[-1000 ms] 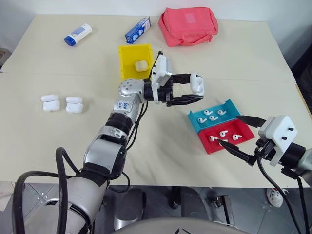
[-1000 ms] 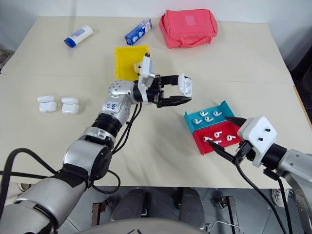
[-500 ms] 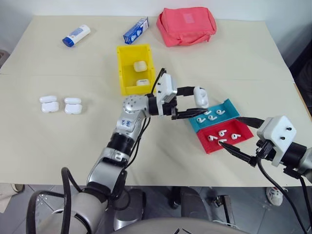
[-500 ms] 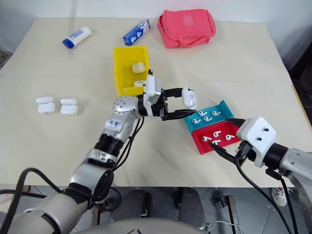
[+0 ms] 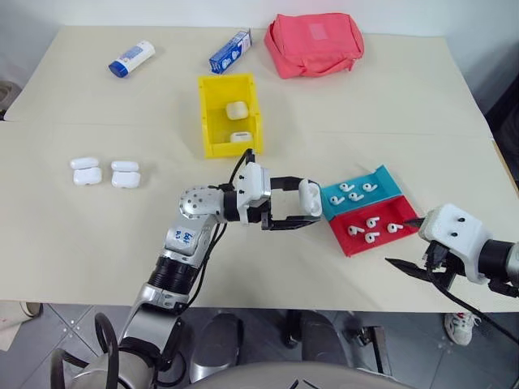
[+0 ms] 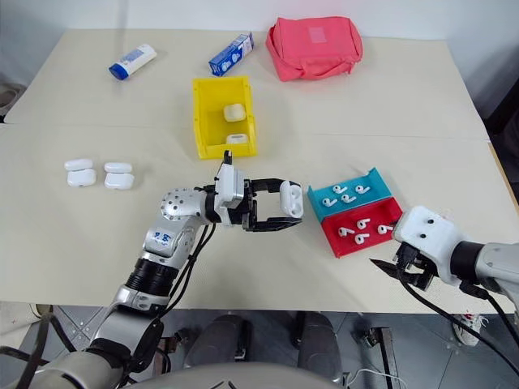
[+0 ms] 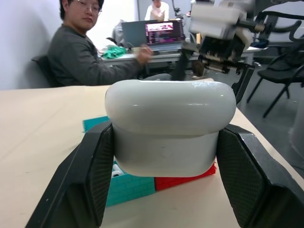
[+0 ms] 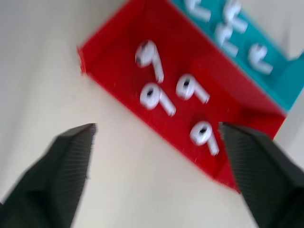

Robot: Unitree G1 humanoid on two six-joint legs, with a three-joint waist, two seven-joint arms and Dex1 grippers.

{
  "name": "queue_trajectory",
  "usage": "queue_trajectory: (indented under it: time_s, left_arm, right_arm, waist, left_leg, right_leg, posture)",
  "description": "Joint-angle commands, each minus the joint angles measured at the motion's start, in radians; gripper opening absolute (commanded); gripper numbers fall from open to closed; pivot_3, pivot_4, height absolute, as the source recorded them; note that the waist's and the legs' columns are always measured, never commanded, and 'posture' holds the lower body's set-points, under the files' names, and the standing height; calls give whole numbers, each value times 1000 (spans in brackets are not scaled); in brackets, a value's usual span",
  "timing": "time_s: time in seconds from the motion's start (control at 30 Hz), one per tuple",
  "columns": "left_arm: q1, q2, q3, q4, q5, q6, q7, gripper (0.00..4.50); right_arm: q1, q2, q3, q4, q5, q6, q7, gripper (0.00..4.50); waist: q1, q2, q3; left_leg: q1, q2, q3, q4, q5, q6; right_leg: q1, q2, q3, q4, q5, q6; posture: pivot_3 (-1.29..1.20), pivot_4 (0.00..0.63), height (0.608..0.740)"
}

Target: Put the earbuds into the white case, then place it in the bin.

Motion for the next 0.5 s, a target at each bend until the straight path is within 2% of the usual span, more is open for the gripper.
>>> queue_trajectory:
  time_s: [0.03,0.2,0.3,0.37,0.5]
  left_arm:
    - [37,1,-23,-88,-23,17,22,2802]
    - [85,0,-42,-146,-26,41,54,2802]
    - [88,3,-47,-148,-21,42,63,2802]
    - [87,8,-48,-146,-20,39,64,2802]
    - [88,16,-50,-146,-23,39,67,2802]
  right_arm:
    - [-22,-36,15,0,-12,-8,34,3595]
    - [-84,-85,86,54,-31,-13,67,3595]
    - [-126,-115,138,95,-45,-4,84,2996]
    - [-164,-121,168,122,-59,-37,93,2363]
    - [-237,-126,221,154,-61,-39,120,2363]
  waist:
    - [0,0,0]
    - [5,0,0]
    - [8,1,-1]
    - [8,1,-1]
    - [7,1,-1]
  left_leg:
    - [0,0,0,0,0,0]
    - [0,0,0,0,0,0]
    - [-1,0,0,0,0,0]
    - [-1,0,0,0,0,0]
    - [-1,0,0,0,0,0]
  right_leg:
    - [0,0,0,0,0,0]
    - [0,0,0,-1,1,0]
    - [0,0,0,-6,1,0]
    - [0,0,0,-6,1,0]
    - [0,1,-1,-6,1,0]
  posture:
    - [0,150,740]
    - [0,150,740]
    - [0,150,740]
    - [0,150,740]
    - [0,150,740]
